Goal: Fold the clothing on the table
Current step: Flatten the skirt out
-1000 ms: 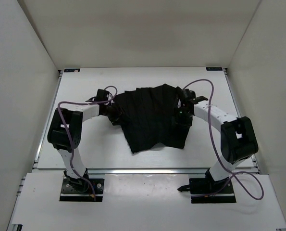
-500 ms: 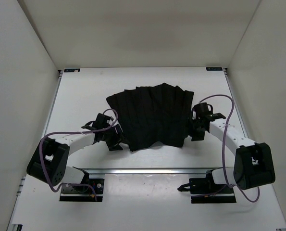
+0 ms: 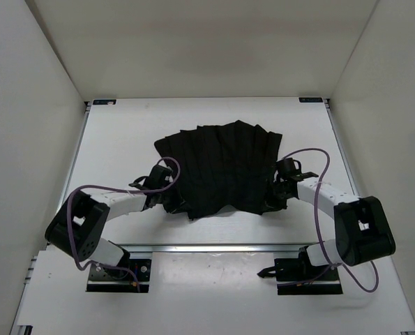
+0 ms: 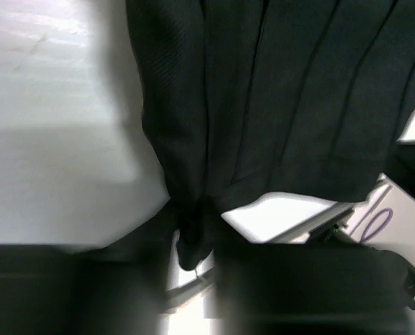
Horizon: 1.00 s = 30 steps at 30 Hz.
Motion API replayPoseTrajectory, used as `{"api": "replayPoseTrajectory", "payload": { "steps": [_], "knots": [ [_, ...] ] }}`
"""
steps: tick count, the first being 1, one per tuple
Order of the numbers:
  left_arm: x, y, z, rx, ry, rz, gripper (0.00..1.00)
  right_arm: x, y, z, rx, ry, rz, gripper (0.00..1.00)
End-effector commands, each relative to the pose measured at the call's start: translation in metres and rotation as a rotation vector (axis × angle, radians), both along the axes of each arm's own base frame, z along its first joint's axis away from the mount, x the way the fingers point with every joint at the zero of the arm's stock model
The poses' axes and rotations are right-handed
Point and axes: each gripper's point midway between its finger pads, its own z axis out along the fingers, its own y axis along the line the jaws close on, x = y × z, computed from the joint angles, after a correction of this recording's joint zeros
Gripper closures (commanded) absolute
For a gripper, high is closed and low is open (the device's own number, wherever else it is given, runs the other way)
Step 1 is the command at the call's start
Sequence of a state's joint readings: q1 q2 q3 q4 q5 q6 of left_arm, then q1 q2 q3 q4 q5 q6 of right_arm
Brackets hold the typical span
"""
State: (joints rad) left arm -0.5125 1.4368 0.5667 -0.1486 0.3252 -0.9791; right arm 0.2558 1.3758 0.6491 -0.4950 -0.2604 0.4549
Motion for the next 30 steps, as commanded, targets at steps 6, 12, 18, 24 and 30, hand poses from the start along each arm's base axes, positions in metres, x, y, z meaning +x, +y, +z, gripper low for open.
{"api": "replayPoseTrajectory", "payload": {
  "steps": [6, 12, 18, 24, 30],
  "knots": [
    [0.079, -0.014, 0.038, -0.117, -0.093, 0.03, 1.0, 0.079, 0.032, 0.05, 0.139, -0.114, 0.039, 1.0],
    [0.239, 0.037, 0.258, -0.223, -0.547, 0.183, 1.0, 0.238, 0.026, 0.263, 0.152, -0.623, 0.055, 0.99],
    [0.196, 0.054, 0.204, -0.242, -0.492, 0.214, 1.0, 0.214, 0.013, 0.245, 0.284, -0.612, 0.022, 1.0],
    [0.074, 0.046, 0.065, -0.259, -0.221, 0.137, 1.0, 0.11, 0.01, 0.105, 0.317, -0.326, 0.026, 1.0],
    [-0.027, 0.062, 0.004, -0.165, -0.043, 0.091, 1.0, 0.003, 0.009, 0.043, 0.247, -0.104, 0.058, 1.0]
  ]
}}
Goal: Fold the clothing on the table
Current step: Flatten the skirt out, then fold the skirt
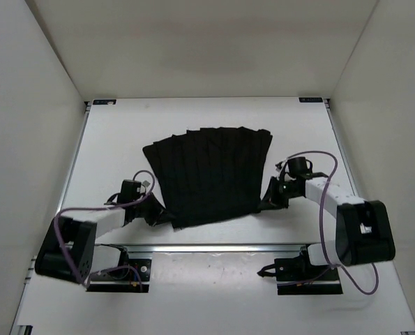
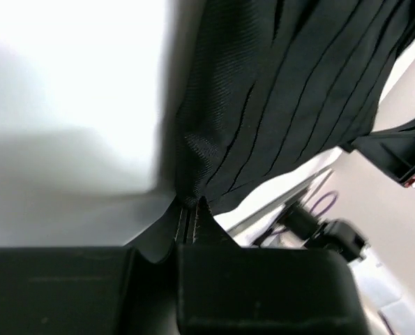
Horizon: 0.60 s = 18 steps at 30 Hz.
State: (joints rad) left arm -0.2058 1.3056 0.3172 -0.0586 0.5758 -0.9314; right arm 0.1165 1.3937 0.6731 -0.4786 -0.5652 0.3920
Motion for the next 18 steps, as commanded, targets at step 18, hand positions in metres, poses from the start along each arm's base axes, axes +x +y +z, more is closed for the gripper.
{"api": "replayPoseTrajectory", "payload": {
  "steps": [18],
  "knots": [
    [0.004, -0.003, 0.046, -0.018, -0.11, -0.056, 0.96, -0.019, -0.012, 0.026, -0.115, -0.061, 0.017, 1.0]
  ]
}}
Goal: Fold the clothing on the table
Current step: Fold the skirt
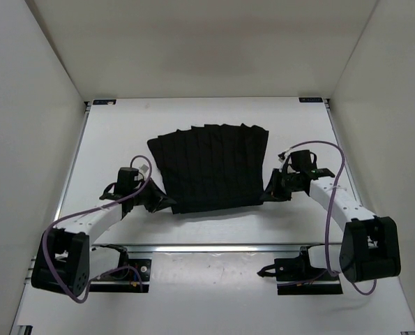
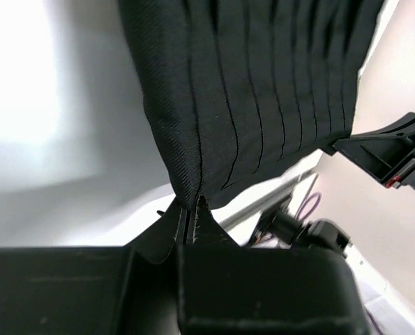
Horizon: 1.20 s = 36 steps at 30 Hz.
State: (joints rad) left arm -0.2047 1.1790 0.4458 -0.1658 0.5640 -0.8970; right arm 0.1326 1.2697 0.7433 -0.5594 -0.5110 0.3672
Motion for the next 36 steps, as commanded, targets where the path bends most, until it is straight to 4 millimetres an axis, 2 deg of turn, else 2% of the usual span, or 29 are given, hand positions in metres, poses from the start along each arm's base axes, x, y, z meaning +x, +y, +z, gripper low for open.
{"api": "replayPoseTrajectory", "payload": {
  "steps": [1, 3, 5, 6, 7, 8, 9, 11, 12, 13, 14, 15, 17, 18, 19, 20, 21, 23, 24, 26, 28, 29, 30, 32, 34, 36],
  "knots": [
    [-0.043, 0.0, -0.01, -0.013, 0.082, -0.063, 0.96, -0.047, -0.011, -0.01, -0.088, 0.098, 0.005, 1.0],
    [-0.063, -0.002, -0.006, -0.009, 0.093, -0.097, 1.0, -0.073, -0.009, -0.006, -0.123, 0.117, 0.036, 0.99],
    [-0.071, -0.003, 0.009, -0.013, 0.069, -0.1, 1.0, -0.094, -0.008, 0.0, -0.119, 0.135, 0.045, 1.0],
    [-0.072, -0.004, 0.021, -0.035, 0.049, -0.089, 1.0, -0.103, -0.005, 0.01, -0.085, 0.136, 0.049, 1.0],
    [-0.065, -0.006, 0.044, -0.065, -0.008, -0.069, 1.0, -0.107, -0.006, 0.016, -0.072, 0.126, 0.049, 0.99],
    [-0.054, -0.007, 0.064, -0.078, -0.059, -0.054, 1.0, -0.102, -0.005, 0.025, -0.039, 0.113, 0.034, 1.0],
    [-0.046, -0.007, 0.074, -0.085, -0.073, -0.038, 1.0, -0.092, -0.008, 0.037, -0.036, 0.092, 0.021, 1.0],
    [-0.012, -0.01, 0.106, -0.084, -0.118, -0.035, 1.0, -0.05, -0.009, 0.076, -0.048, -0.034, 0.016, 1.0],
    [0.0, -0.006, 0.109, -0.078, -0.13, -0.033, 0.99, -0.03, -0.011, 0.075, -0.063, -0.018, 0.012, 1.0],
    [0.025, 0.0, 0.116, -0.079, -0.141, -0.012, 0.98, 0.006, -0.014, 0.087, -0.089, -0.073, 0.01, 1.0],
    [0.051, 0.001, 0.113, -0.081, -0.141, 0.0, 0.99, 0.041, -0.022, 0.09, -0.089, -0.07, -0.025, 1.0],
    [0.069, 0.012, 0.112, -0.081, -0.139, 0.041, 0.96, 0.066, -0.029, 0.095, -0.065, -0.103, -0.051, 1.0],
    [0.124, 0.025, 0.086, -0.075, -0.097, 0.097, 0.74, 0.14, -0.042, 0.094, -0.018, -0.118, -0.11, 1.0],
    [0.143, 0.03, 0.093, -0.099, -0.103, 0.103, 0.68, 0.156, -0.048, 0.095, 0.0, -0.119, -0.121, 0.86],
    [0.152, 0.026, 0.077, -0.155, -0.037, 0.089, 0.69, 0.177, -0.048, 0.089, -0.007, -0.095, -0.103, 0.8],
    [0.166, 0.023, 0.07, -0.177, -0.042, 0.093, 0.67, 0.194, -0.052, 0.088, -0.037, -0.079, -0.108, 0.7],
    [0.165, 0.015, 0.068, -0.223, -0.011, 0.104, 0.65, 0.196, -0.052, 0.085, -0.062, -0.076, -0.094, 0.62],
    [0.172, 0.007, 0.075, -0.28, -0.057, 0.109, 0.59, 0.196, -0.053, 0.078, -0.103, -0.088, -0.108, 0.52],
    [0.169, 0.004, 0.073, -0.273, -0.049, 0.111, 0.48, 0.188, -0.056, 0.076, -0.12, -0.088, -0.121, 0.48],
    [0.161, 0.006, 0.066, -0.221, -0.058, 0.107, 0.48, 0.181, -0.061, 0.068, -0.132, -0.12, -0.136, 0.47],
    [0.14, 0.008, 0.048, -0.194, -0.011, 0.114, 0.48, 0.168, -0.066, 0.055, -0.11, -0.115, -0.155, 0.45],
    [0.135, 0.008, 0.049, -0.179, -0.019, 0.11, 0.48, 0.158, -0.073, 0.044, -0.104, -0.094, -0.179, 0.45],
    [0.123, 0.012, 0.041, -0.145, -0.011, 0.113, 0.49, 0.15, -0.075, 0.034, -0.102, -0.073, -0.191, 0.45],
    [0.109, 0.016, 0.032, -0.087, 0.003, 0.107, 0.43, 0.136, -0.082, 0.018, -0.098, -0.034, -0.209, 0.45],
    [0.093, 0.023, 0.018, -0.017, 0.036, 0.115, 0.42, 0.119, -0.08, -0.001, -0.086, 0.006, -0.217, 0.45],
    [0.089, 0.023, 0.007, 0.026, 0.042, 0.115, 0.44, 0.108, -0.074, -0.013, -0.071, 0.029, -0.233, 0.45]
  ]
}}
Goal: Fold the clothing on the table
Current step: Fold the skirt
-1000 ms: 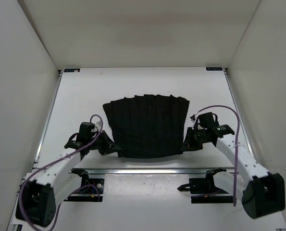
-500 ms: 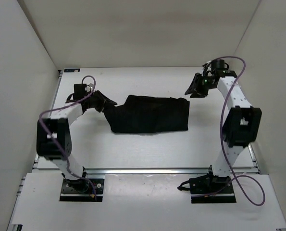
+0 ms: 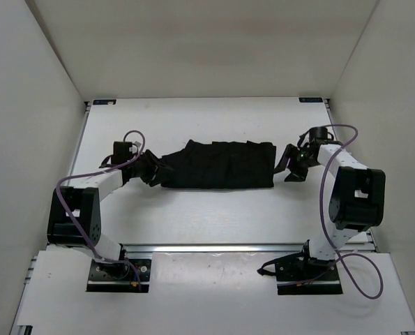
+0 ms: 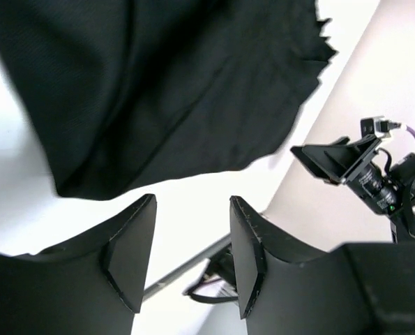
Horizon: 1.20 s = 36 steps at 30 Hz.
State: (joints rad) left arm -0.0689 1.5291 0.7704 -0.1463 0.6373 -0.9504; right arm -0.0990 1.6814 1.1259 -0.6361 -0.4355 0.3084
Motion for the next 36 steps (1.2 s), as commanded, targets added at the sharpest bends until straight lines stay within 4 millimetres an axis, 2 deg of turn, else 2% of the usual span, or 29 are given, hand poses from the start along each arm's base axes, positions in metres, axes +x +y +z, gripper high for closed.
{"api": "replayPoseTrajectory", "payload": {
  "steps": [1, 4, 8, 10, 11, 12, 13, 14, 15, 16, 17, 19, 21, 22, 24, 26, 27, 28, 30, 31, 32, 33, 34, 35, 36],
  "knots": [
    [-0.014, 0.008, -0.023, 0.113, 0.02, -0.004, 0.43, -0.004, 0.006, -0.012, 0.017, -0.036, -0.029, 0.45],
    [-0.011, 0.007, -0.038, 0.174, 0.053, -0.025, 0.41, -0.005, 0.011, -0.023, 0.029, -0.017, -0.045, 0.45],
    [-0.011, -0.005, -0.058, 0.223, 0.102, -0.073, 0.37, 0.005, 0.024, -0.037, 0.049, -0.004, -0.026, 0.47],
    [-0.01, -0.008, -0.064, 0.214, 0.111, -0.074, 0.42, 0.01, 0.031, -0.04, 0.068, -0.008, -0.022, 0.56],
    [-0.01, -0.007, -0.07, 0.217, 0.12, -0.07, 0.45, 0.016, 0.033, -0.041, 0.096, -0.016, -0.021, 0.73],
    [-0.016, -0.007, -0.074, 0.212, 0.138, -0.077, 0.5, 0.015, 0.039, -0.041, 0.141, -0.011, -0.007, 0.9],
    [-0.012, -0.007, -0.074, 0.212, 0.124, -0.077, 0.6, 0.015, 0.039, -0.041, 0.164, -0.005, -0.01, 0.96],
    [-0.016, -0.006, -0.079, 0.214, 0.142, -0.081, 0.71, 0.016, 0.038, -0.04, 0.18, -0.005, -0.005, 1.0],
    [-0.014, -0.005, -0.078, 0.208, 0.13, -0.077, 0.77, 0.012, 0.033, -0.039, 0.166, 0.009, -0.009, 1.0],
    [-0.018, -0.012, -0.078, 0.194, 0.136, -0.093, 0.87, 0.009, 0.023, -0.046, 0.126, 0.029, -0.021, 1.0],
    [-0.021, -0.014, -0.079, 0.189, 0.134, -0.096, 0.96, 0.005, 0.013, -0.043, 0.087, 0.027, -0.016, 1.0],
    [-0.021, -0.021, -0.077, 0.184, 0.117, -0.107, 0.97, -0.002, -0.013, -0.045, -0.017, 0.054, -0.047, 1.0],
    [-0.018, -0.031, -0.074, 0.175, 0.1, -0.112, 0.97, -0.003, -0.027, -0.033, -0.067, 0.043, -0.054, 1.0],
    [-0.019, -0.039, -0.071, 0.168, 0.095, -0.124, 0.97, -0.002, -0.029, -0.03, -0.082, 0.04, -0.053, 1.0],
    [-0.017, -0.051, -0.073, 0.151, 0.088, -0.142, 0.98, 0.008, -0.031, -0.004, -0.131, -0.014, -0.039, 1.0],
    [-0.02, -0.059, -0.075, 0.149, 0.103, -0.157, 0.97, 0.017, -0.011, 0.018, -0.186, -0.067, 0.02, 1.0],
    [-0.019, -0.063, -0.075, 0.15, 0.097, -0.162, 0.98, 0.026, -0.004, 0.037, -0.201, -0.119, 0.037, 1.0],
    [-0.018, -0.064, -0.075, 0.146, 0.099, -0.163, 0.98, 0.033, 0.019, 0.055, -0.214, -0.181, 0.087, 1.0],
    [-0.019, -0.067, -0.076, 0.143, 0.102, -0.165, 0.98, 0.035, 0.073, 0.077, -0.205, -0.269, 0.197, 1.0],
    [-0.018, -0.068, -0.073, 0.143, 0.091, -0.163, 0.98, 0.044, 0.092, 0.094, -0.185, -0.334, 0.227, 1.0],
    [-0.018, -0.068, -0.074, 0.141, 0.096, -0.159, 0.97, 0.036, 0.125, 0.099, -0.148, -0.352, 0.293, 1.0],
    [-0.018, -0.068, -0.073, 0.143, 0.09, -0.16, 0.97, 0.037, 0.155, 0.107, -0.123, -0.405, 0.343, 1.0],
    [-0.017, -0.068, -0.072, 0.137, 0.096, -0.157, 0.98, 0.042, 0.174, 0.111, -0.11, -0.452, 0.388, 1.0],
    [-0.018, -0.068, -0.071, 0.139, 0.088, -0.158, 0.98, 0.038, 0.205, 0.109, -0.09, -0.48, 0.457, 1.0],
    [-0.019, -0.068, -0.072, 0.137, 0.094, -0.163, 0.97, 0.026, 0.231, 0.107, -0.072, -0.491, 0.53, 1.0]
  ]
}}
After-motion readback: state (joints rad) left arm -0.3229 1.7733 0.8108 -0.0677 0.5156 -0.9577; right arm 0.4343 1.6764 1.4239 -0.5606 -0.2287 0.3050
